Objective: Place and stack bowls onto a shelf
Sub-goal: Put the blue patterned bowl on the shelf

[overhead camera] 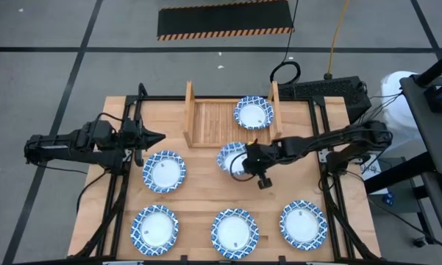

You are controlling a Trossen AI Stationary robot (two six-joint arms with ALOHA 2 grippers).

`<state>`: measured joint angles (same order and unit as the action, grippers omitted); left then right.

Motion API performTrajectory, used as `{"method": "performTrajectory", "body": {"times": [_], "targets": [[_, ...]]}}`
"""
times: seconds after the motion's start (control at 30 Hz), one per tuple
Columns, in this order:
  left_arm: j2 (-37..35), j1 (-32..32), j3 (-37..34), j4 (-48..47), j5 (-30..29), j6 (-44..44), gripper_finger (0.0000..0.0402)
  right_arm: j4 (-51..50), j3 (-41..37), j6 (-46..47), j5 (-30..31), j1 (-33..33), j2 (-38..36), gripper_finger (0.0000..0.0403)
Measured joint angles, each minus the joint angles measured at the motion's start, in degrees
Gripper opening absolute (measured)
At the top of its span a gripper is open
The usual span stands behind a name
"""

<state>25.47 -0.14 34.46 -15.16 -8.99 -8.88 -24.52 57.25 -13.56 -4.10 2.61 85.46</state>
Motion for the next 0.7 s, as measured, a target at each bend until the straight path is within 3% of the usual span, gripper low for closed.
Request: {"method": "performTrajectory", "body": {"times": [0.27,0.7], "targets": [[0.0,-0.02,0.0,-0.02,0.0,0.07,0.0006,-7.96,-0.01,-0.18,2.63,-2.87,-1.63,0.0],[0.0,-0.01,0.0,-0.02,0.0,0.15,0.0006,-6.35,-8.52,-0.39,2.27,-7.61,-1.7,0.0]]}}
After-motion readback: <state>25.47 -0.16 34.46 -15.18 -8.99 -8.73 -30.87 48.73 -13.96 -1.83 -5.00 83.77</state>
